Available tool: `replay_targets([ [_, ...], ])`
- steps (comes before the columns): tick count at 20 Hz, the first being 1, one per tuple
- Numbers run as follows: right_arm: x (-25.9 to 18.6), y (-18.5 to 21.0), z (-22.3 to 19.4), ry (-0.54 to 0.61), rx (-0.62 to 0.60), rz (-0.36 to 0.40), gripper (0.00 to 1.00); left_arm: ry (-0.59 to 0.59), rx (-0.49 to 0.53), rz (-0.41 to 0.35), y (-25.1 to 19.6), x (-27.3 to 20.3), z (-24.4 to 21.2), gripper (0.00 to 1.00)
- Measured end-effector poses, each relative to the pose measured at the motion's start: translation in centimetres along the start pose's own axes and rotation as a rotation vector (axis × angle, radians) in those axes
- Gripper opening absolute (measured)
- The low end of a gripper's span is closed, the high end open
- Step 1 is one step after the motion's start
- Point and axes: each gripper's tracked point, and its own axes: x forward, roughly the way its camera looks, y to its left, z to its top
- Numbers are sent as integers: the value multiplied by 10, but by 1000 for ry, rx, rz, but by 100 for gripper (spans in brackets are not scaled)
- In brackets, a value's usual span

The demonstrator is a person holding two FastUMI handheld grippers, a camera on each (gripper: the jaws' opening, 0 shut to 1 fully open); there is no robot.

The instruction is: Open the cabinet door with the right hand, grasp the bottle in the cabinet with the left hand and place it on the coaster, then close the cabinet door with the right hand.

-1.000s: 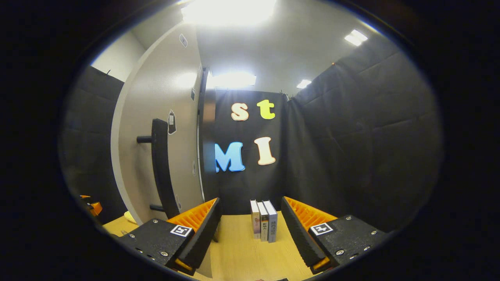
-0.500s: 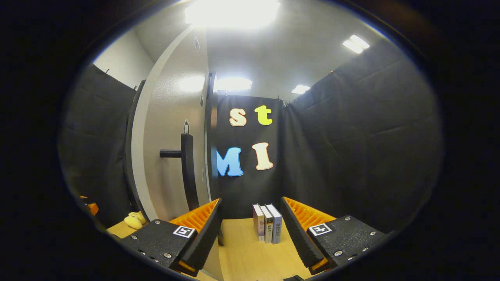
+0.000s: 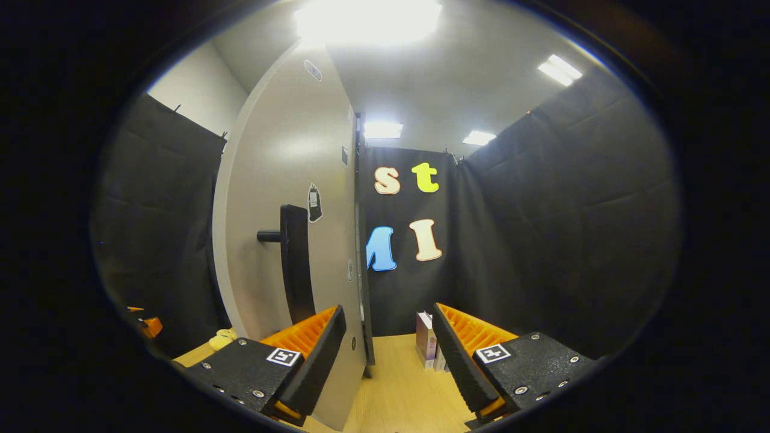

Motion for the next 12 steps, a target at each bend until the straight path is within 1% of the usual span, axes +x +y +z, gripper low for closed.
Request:
replay_targets([
  [4,1,34,-2,3,-9,36,90,-5,-11,16,24,-7,-1,82],
  [5,5,42,-3,3,-9,51,90,-6,-13,23,31,-9,-1,78],
  [6,6,49,-4,3,-8,67,90,-7,-13,30,38,-11,-1,82],
  [8,11,63,-6,4,-8,97,90,-7,-10,48,54,-16,-2,85],
  [12,18,94,-5,-4,-33,137,90,2,-13,89,84,-26,-6,80],
])
